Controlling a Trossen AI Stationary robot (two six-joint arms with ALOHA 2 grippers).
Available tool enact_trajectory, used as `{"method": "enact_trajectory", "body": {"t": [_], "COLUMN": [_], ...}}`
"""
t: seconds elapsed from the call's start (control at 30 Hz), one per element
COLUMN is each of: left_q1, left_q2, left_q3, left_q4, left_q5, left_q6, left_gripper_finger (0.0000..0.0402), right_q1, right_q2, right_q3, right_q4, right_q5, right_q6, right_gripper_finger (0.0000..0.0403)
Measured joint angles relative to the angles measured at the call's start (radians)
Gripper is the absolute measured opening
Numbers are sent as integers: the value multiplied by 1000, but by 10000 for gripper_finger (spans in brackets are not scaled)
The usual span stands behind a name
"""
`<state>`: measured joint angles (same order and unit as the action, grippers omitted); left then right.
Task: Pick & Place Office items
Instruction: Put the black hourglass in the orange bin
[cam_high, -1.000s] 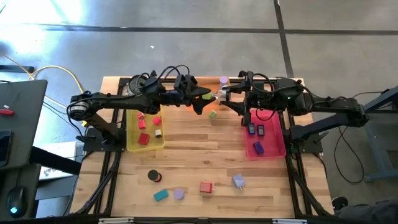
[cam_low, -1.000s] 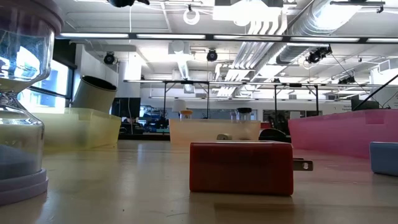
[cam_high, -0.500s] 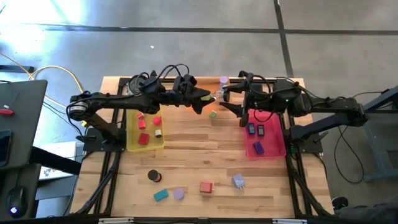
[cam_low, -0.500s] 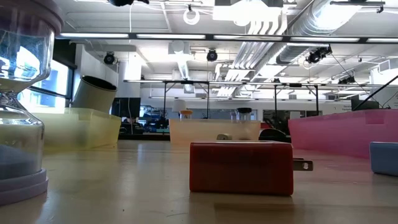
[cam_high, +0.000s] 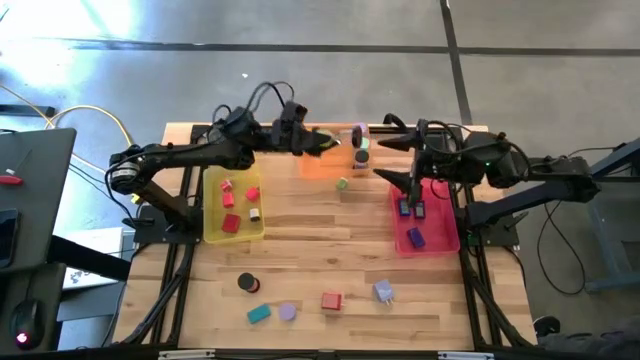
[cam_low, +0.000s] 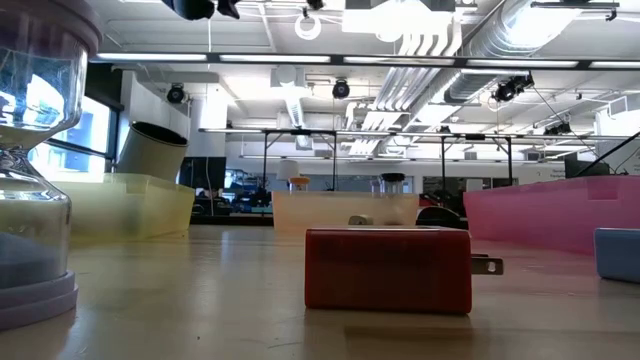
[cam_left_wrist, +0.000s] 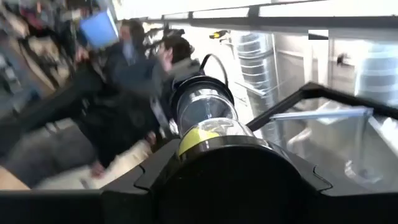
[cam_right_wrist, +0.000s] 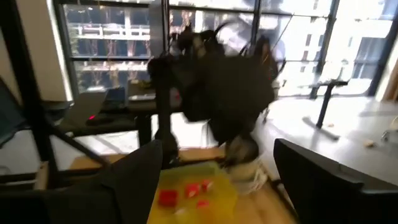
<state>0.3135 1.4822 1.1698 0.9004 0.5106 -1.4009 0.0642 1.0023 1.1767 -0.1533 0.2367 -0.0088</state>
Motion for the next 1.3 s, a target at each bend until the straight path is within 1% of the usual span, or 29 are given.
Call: {"method": "enact_trajectory", "body": {"t": [0.13, 0.23, 0.3, 0.37, 0.43, 0.5, 0.6, 0.67, 0.77, 0.87, 1.13, 1.3], "left_q1": [67, 118, 141, 155, 161, 162, 175, 183, 189, 191, 190, 180], "left_q2": [-18, -19, -19, -19, -19, -19, -19, -19, -20, -19, -9, 33], "left_q3": [1, 22, 52, 101, 162, 233, 340, 405, 476, 516, 529, 528], "left_q4": [-4, -32, -95, -190, -302, -443, -709, -883, -1117, -1269, -1503, -1600], "left_q5": [56, 165, 226, 279, 319, 325, 318, 269, 140, 27, -188, -253], "left_q6": [122, 189, 257, 341, 461, 603, 820, 961, 1154, 1286, 1453, 1482], "left_gripper_finger": [188, 188, 188, 188, 188, 188, 188, 188, 188, 188, 191, 191], "right_q1": [15, 17, 17, 17, 17, 17, 17, 17, 7, 5, 5, 5], "right_q2": [-36, -56, -60, -64, -65, -66, -65, -65, -65, -65, -64, -64], "right_q3": [0, 0, 0, 0, 0, 0, 0, 0, 0, 0, 0, 0], "right_q4": [-115, -196, -231, -261, -271, -282, -295, -305, -328, -354, -393, -396], "right_q5": [-3, -3, -2, -3, -3, -3, -3, -3, -1, 0, 1, 70], "right_q6": [101, 173, 219, 261, 286, 299, 300, 300, 299, 318, 327, 296], "right_gripper_finger": [299, 299, 299, 299, 299, 299, 299, 299, 300, 300, 300, 300]}}
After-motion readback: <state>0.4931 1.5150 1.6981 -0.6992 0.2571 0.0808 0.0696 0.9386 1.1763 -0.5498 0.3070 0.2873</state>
